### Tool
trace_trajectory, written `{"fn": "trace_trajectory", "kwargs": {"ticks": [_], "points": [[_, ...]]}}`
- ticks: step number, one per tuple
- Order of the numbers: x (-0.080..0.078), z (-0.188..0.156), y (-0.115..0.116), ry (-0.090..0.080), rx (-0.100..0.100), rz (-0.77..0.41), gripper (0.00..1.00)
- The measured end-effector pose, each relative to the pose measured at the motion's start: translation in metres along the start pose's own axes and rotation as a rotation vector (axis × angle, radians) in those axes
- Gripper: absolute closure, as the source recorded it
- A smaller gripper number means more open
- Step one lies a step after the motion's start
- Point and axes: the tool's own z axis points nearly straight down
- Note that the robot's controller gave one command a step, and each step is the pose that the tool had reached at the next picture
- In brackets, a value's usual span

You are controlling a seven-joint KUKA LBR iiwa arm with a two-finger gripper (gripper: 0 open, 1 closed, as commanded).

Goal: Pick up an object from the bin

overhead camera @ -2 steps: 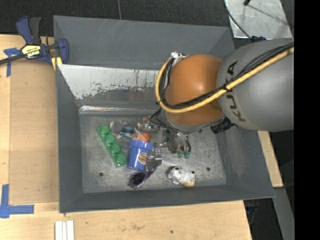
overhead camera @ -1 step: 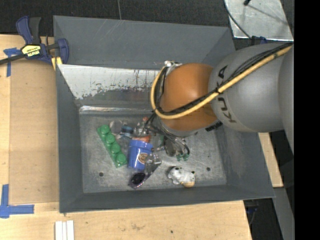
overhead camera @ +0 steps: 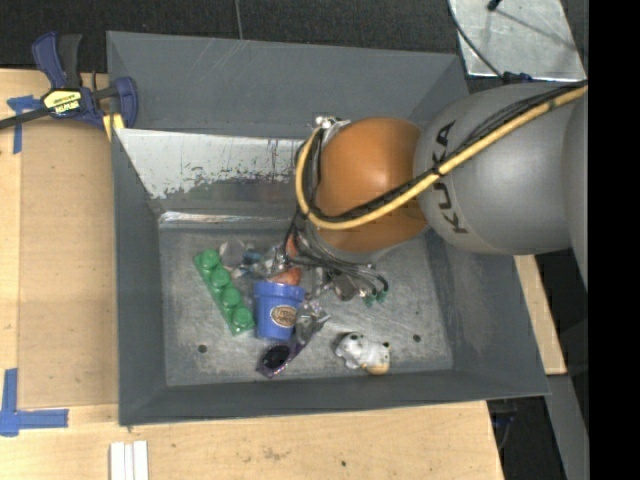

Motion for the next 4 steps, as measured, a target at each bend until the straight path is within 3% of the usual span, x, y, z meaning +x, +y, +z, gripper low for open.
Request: {"fn": "trace_trajectory", "kwargs": {"ticks": [1, 2, 3, 4], "points": [[-0.003, 0.005, 0.002, -0.005, 0.001, -0.066, 0.00], [-0.014, 0.042, 0.004, -0.007, 0.002, -0.305, 0.00], [-0.023, 0.051, 0.008, -0.008, 0.009, -0.576, 1.00], [-0.023, 0.051, 0.008, -0.008, 0.009, -0.576, 1.00]]}}
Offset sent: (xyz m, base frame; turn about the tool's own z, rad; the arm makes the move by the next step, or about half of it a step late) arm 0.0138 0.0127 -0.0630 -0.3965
